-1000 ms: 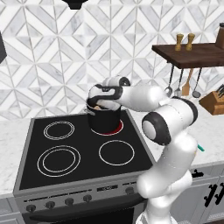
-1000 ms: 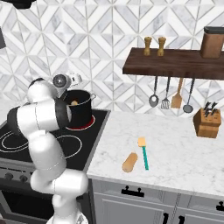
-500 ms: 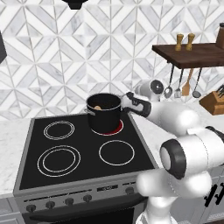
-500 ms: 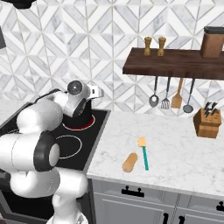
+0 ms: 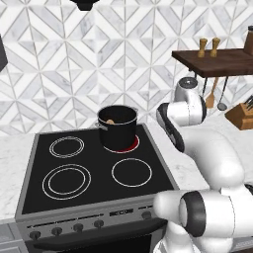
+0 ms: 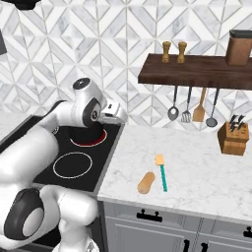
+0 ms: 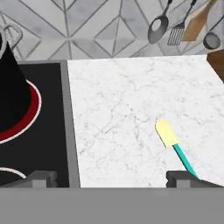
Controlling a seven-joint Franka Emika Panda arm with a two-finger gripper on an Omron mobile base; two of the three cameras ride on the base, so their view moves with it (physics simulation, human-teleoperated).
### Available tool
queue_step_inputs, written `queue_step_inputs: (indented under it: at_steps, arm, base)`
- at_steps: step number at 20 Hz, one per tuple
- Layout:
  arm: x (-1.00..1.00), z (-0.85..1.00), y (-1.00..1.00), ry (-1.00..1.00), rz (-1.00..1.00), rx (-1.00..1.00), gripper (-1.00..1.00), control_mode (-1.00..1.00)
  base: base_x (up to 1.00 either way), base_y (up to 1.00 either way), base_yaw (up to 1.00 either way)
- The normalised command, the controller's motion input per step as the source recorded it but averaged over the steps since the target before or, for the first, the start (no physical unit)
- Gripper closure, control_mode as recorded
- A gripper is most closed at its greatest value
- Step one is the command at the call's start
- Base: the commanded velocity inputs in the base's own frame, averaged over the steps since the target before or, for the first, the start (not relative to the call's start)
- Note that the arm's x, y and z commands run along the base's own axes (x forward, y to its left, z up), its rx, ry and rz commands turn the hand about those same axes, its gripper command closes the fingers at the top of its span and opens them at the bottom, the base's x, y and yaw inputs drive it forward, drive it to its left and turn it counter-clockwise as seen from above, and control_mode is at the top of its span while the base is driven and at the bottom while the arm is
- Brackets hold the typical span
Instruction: Put the squash and squash in the pot. Retrieve the spatula and lightly stir the vegetables in the pot.
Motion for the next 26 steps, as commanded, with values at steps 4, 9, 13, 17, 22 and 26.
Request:
queue_step_inputs:
  at_steps: [4, 9, 13, 17, 22, 26]
  arm:
    - [-0.85, -0.72, -0.70, 0.33, -0.13, 0.00, -1.00, -1.00]
    - [-0.55, -0.91, -0.71, 0.18, -0.01, 0.00, -1.00, -1.00]
    - [-0.13, -0.60, -0.68, 0.13, 0.00, 0.00, -1.00, -1.00]
    - [0.01, -0.42, -0.44, 0.16, 0.00, 0.01, -1.00, -1.00]
    - [0.11, -0.44, -0.36, 0.20, 0.00, 0.03, -1.00, -1.00]
    - [0.14, -0.51, -0.34, 0.16, 0.00, 0.04, -1.00, -1.00]
  base:
    - [0.00, 0.00, 0.00]
    - [0.00, 0.00, 0.00]
    - [0.00, 0.00, 0.00]
    - [0.00, 0.00, 0.00]
    - [0.00, 0.00, 0.00]
    - [0.00, 0.00, 0.00]
